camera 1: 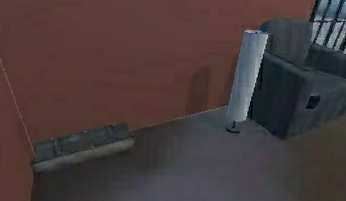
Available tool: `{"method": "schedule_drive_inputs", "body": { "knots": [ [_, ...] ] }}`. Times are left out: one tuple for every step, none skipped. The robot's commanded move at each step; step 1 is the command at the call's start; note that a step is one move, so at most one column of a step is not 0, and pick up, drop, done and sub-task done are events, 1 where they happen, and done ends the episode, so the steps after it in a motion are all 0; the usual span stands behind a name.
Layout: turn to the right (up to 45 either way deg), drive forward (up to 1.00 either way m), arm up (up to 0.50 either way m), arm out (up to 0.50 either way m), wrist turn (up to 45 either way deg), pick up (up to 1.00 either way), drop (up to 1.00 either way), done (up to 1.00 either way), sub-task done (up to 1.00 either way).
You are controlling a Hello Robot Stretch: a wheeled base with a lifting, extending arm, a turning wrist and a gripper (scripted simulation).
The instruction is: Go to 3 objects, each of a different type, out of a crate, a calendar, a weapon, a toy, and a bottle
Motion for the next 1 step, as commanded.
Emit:
{"method": "schedule_drive_inputs", "body": {
  "knots": [
    [45.0, 0.00, 0.00, 0.00, 0.0, 0.00, 0.00, 0.00, 0.00]
  ]
}}
